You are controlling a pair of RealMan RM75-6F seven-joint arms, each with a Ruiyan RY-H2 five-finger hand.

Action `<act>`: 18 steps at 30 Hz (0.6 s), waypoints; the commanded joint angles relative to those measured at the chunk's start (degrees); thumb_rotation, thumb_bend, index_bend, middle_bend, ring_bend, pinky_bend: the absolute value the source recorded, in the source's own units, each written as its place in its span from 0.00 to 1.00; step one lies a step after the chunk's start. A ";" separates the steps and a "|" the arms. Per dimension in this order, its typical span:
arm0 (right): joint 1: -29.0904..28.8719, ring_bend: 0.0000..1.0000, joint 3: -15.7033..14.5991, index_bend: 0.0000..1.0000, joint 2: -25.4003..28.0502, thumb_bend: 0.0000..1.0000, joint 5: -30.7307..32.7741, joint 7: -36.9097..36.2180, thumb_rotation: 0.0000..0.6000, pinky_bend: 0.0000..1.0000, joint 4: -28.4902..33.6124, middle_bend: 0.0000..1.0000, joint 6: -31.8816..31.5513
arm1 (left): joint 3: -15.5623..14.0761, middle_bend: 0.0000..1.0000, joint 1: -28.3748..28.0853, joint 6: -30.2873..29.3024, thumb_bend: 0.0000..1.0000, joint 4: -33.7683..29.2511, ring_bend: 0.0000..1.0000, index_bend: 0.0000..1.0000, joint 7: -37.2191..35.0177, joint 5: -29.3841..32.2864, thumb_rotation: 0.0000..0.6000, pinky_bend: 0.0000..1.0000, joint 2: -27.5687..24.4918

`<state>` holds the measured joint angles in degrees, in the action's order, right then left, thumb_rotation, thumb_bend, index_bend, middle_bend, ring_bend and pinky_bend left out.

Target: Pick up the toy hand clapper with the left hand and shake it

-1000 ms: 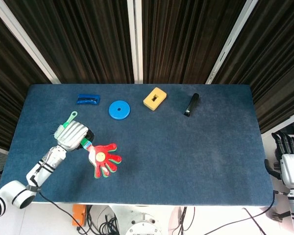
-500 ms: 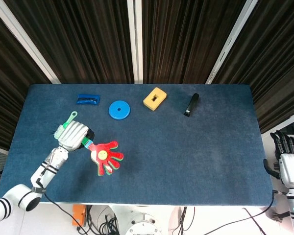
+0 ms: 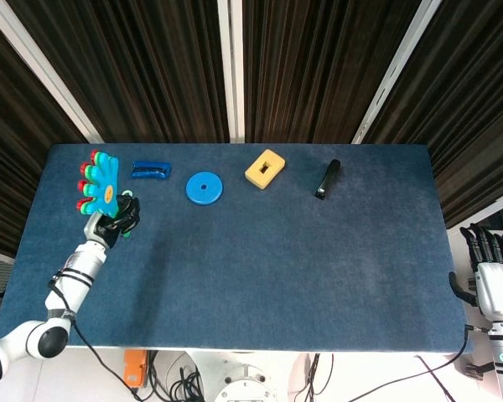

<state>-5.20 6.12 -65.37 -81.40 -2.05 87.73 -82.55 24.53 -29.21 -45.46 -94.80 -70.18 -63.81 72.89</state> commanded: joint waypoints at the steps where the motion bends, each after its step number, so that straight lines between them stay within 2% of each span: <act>1: 0.01 0.00 0.00 0.00 -0.02 0.33 0.02 0.14 1.00 0.00 0.09 0.00 -0.05 | -0.59 1.00 1.00 -2.39 0.57 1.93 1.00 1.00 2.33 -8.04 1.00 1.00 0.49; 3: 0.06 0.00 0.09 0.00 -0.03 0.33 0.28 0.20 1.00 0.00 0.07 0.00 -0.07 | -3.33 1.00 0.69 -7.71 0.57 6.23 1.00 1.00 11.27 -15.00 1.00 1.00 2.31; 6: 0.06 0.00 0.09 0.00 -0.04 0.33 0.53 0.16 1.00 0.00 -0.05 0.00 0.12 | -8.01 1.00 -0.41 -18.11 0.57 17.18 1.00 1.00 34.06 -27.41 1.00 1.00 7.02; 7: 0.04 0.00 0.07 0.00 -0.07 0.33 0.52 0.14 1.00 0.00 -0.07 0.00 0.18 | -9.47 1.00 -1.03 -21.60 0.57 22.05 1.00 1.00 44.17 -31.86 1.00 1.00 8.96; 10: -0.02 0.00 -0.06 0.00 -0.13 0.33 0.25 0.03 1.00 0.00 -0.10 0.00 0.25 | -12.59 1.00 -2.69 -25.52 0.57 30.00 1.00 1.00 61.35 -39.04 1.00 1.00 12.08; 13: -0.03 0.00 -0.29 0.00 0.04 0.33 0.01 -0.29 1.00 0.00 -0.12 0.00 0.46 | -14.48 1.00 -3.72 -25.26 0.57 32.25 1.00 1.00 69.42 -40.87 1.00 1.00 12.88; 18: 0.16 0.00 -0.20 0.00 0.17 0.33 0.36 -0.88 1.00 0.00 -0.55 0.00 0.40 | -15.36 1.00 -4.31 -24.07 0.57 30.35 1.00 1.00 73.52 -39.07 1.00 1.00 12.32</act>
<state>-5.07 5.90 -65.21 -81.08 -2.90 87.22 -82.15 13.12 -31.79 -65.52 -69.65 -5.50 -97.39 82.52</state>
